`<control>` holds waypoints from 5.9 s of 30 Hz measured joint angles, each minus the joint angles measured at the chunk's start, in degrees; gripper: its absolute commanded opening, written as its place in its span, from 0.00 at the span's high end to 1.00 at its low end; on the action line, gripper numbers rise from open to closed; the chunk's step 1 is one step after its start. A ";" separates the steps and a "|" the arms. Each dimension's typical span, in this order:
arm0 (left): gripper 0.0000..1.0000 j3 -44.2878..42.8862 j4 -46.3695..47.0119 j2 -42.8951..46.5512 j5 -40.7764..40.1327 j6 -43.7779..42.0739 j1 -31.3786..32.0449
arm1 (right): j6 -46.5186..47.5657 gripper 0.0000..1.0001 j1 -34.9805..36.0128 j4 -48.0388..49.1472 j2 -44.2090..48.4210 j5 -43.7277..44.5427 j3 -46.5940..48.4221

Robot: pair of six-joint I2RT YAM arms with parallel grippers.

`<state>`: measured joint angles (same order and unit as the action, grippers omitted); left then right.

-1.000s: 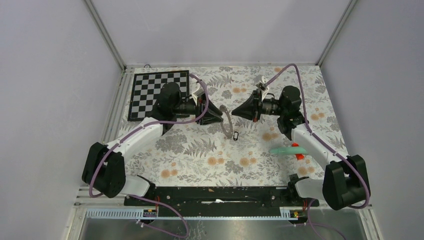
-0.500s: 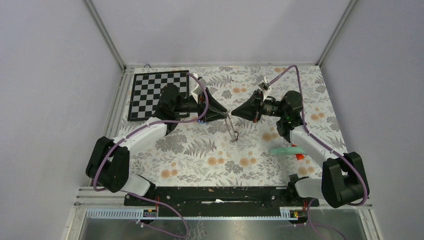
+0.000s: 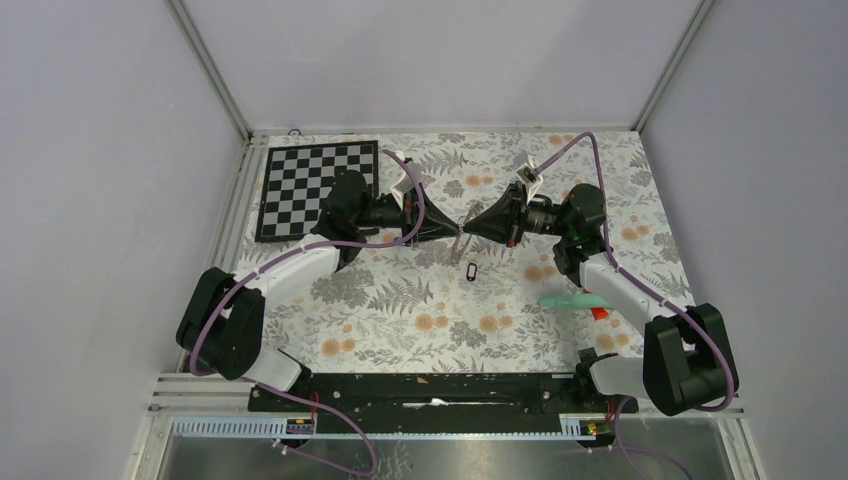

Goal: Put the keys on the keyring

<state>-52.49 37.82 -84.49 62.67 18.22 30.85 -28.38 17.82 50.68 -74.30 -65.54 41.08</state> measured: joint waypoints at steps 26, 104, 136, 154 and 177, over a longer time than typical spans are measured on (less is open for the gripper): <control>1.00 -8.33 -27.10 0.02 -3.89 -23.61 1.46 | 12.52 0.55 -0.26 -11.63 2.03 2.03 -0.74; 0.58 -4.13 -16.65 2.97 -0.20 -10.21 -1.05 | 1.14 1.00 0.74 4.31 1.29 0.00 -1.90; 0.82 -2.62 -6.43 0.28 2.71 -4.63 0.33 | -3.61 1.00 0.59 10.03 0.24 -0.11 -3.61; 1.00 -2.62 -5.11 0.24 3.06 -3.78 0.52 | -1.88 1.00 0.59 8.96 0.20 -0.15 -3.78; 1.00 -14.45 -63.25 10.60 -19.78 -46.03 2.40 | 39.69 0.27 -0.66 -42.29 6.38 17.92 4.26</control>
<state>-66.94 -25.43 -73.89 42.89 -27.81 33.26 11.31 17.17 8.38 -67.92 -47.62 45.34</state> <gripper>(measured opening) 0.010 0.756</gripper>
